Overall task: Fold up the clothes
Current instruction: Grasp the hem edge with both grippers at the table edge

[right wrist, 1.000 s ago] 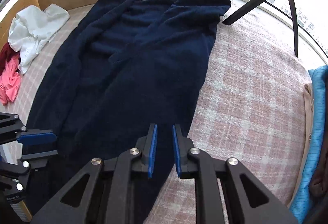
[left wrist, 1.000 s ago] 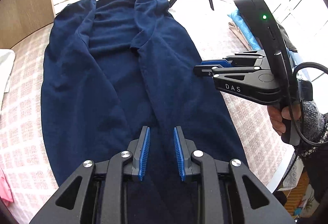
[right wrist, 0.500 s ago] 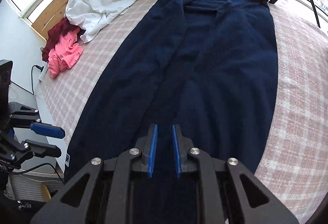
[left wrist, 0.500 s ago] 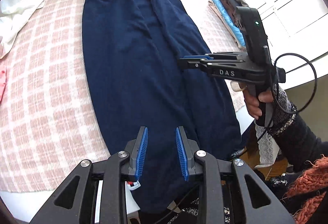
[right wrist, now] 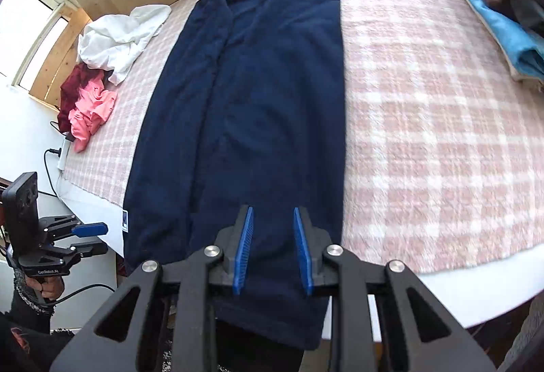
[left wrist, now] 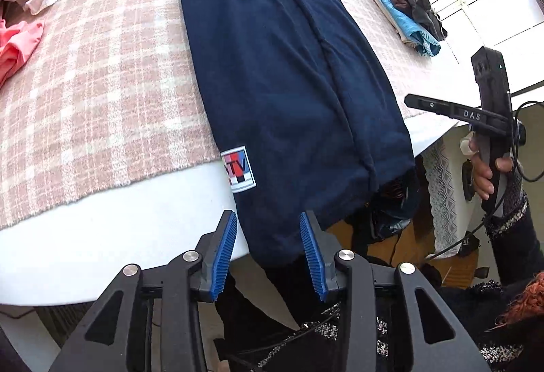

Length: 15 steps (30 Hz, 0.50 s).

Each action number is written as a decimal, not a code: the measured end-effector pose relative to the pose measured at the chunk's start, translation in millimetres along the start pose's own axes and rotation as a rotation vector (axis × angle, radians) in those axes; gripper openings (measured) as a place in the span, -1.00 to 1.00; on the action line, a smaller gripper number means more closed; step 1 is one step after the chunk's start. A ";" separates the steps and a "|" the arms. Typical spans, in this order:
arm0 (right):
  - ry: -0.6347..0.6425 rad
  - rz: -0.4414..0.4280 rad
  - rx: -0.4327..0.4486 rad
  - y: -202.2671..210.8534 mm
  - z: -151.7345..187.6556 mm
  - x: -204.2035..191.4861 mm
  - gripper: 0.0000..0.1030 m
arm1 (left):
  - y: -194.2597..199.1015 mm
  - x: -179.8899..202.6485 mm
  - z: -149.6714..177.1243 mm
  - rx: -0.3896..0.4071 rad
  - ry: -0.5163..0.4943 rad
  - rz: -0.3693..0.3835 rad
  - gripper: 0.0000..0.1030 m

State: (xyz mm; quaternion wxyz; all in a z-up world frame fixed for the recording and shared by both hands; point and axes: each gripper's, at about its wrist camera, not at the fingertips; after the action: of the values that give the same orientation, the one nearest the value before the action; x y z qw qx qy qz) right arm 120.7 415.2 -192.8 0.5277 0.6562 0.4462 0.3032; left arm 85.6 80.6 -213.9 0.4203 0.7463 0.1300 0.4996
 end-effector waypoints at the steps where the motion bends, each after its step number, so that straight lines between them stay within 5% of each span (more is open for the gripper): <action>1: -0.027 0.012 -0.018 2.2 18.5 7.6 -0.50 | -2.0 0.2 5.0 -0.014 0.007 0.007 -0.28; 5: -0.094 0.018 -0.033 4.0 66.3 15.2 -0.50 | -10.2 0.6 21.3 -0.065 0.026 0.037 -0.26; 15: -0.152 0.043 -0.025 7.9 88.2 19.9 -0.28 | -35.0 -3.7 21.6 -0.109 0.072 -0.004 -0.18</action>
State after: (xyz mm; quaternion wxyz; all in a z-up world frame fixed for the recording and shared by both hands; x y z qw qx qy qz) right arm 207.7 395.6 -209.6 0.5617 0.6801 0.3867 0.2692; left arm 110.2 89.0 -246.0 0.4562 0.7037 0.1190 0.5315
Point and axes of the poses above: each gripper's, at about its wrist camera, not at the fingertips, and y roughly against the way its jaws point, x to its right, z to its underside, and after that the axes turned 15 degrees about z, right-handed
